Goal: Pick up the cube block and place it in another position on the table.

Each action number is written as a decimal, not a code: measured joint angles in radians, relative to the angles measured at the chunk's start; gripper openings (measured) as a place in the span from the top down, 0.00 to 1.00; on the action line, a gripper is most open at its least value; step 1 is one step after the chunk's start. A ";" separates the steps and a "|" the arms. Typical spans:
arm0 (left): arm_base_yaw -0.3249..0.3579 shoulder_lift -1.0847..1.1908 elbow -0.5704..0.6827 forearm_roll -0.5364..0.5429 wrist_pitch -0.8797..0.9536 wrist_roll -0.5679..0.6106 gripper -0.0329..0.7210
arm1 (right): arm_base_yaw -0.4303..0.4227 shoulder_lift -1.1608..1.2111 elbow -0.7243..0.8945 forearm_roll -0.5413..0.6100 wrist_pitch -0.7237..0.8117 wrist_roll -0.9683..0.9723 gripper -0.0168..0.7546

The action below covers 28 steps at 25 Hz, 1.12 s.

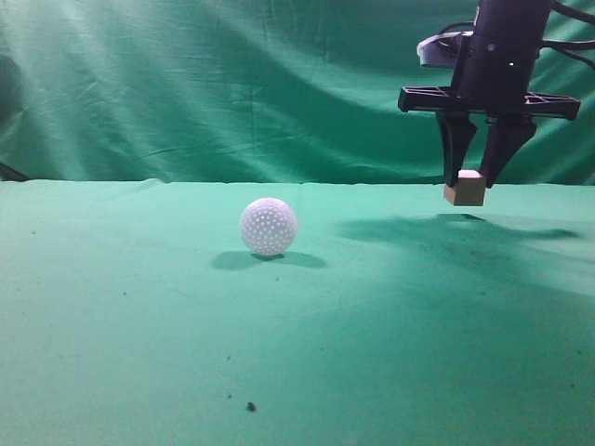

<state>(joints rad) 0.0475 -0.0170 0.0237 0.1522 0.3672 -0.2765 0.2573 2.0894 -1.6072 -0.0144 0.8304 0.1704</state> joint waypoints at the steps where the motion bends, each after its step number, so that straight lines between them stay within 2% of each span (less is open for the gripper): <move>1: 0.000 0.000 0.000 0.000 0.000 0.000 0.61 | 0.000 0.000 -0.002 0.002 0.004 -0.002 0.52; 5: 0.000 0.000 0.000 0.000 0.000 0.000 0.61 | 0.000 0.000 -0.004 0.004 0.030 -0.004 0.35; 9: 0.000 0.000 0.000 0.000 0.000 0.000 0.61 | 0.000 0.002 -0.038 0.006 0.124 -0.004 0.36; 10: 0.000 0.000 0.000 0.000 0.000 0.000 0.61 | 0.000 0.002 -0.059 0.006 0.163 -0.006 0.33; 13: 0.000 0.000 0.000 0.000 0.000 0.000 0.61 | 0.000 -0.014 -0.106 0.010 0.249 -0.013 0.33; 21: 0.000 0.000 0.000 0.000 0.000 0.000 0.61 | 0.000 -0.247 -0.118 0.043 0.386 -0.019 0.33; 26: 0.000 0.000 0.000 0.000 0.000 0.000 0.61 | 0.002 -0.368 -0.098 0.043 0.406 -0.029 0.33; 28: 0.000 0.000 0.000 0.000 0.000 0.000 0.61 | 0.006 -0.444 -0.044 0.041 0.408 -0.031 0.53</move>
<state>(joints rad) 0.0475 -0.0170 0.0237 0.1522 0.3672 -0.2765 0.2635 1.6457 -1.6516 0.0262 1.2389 0.1392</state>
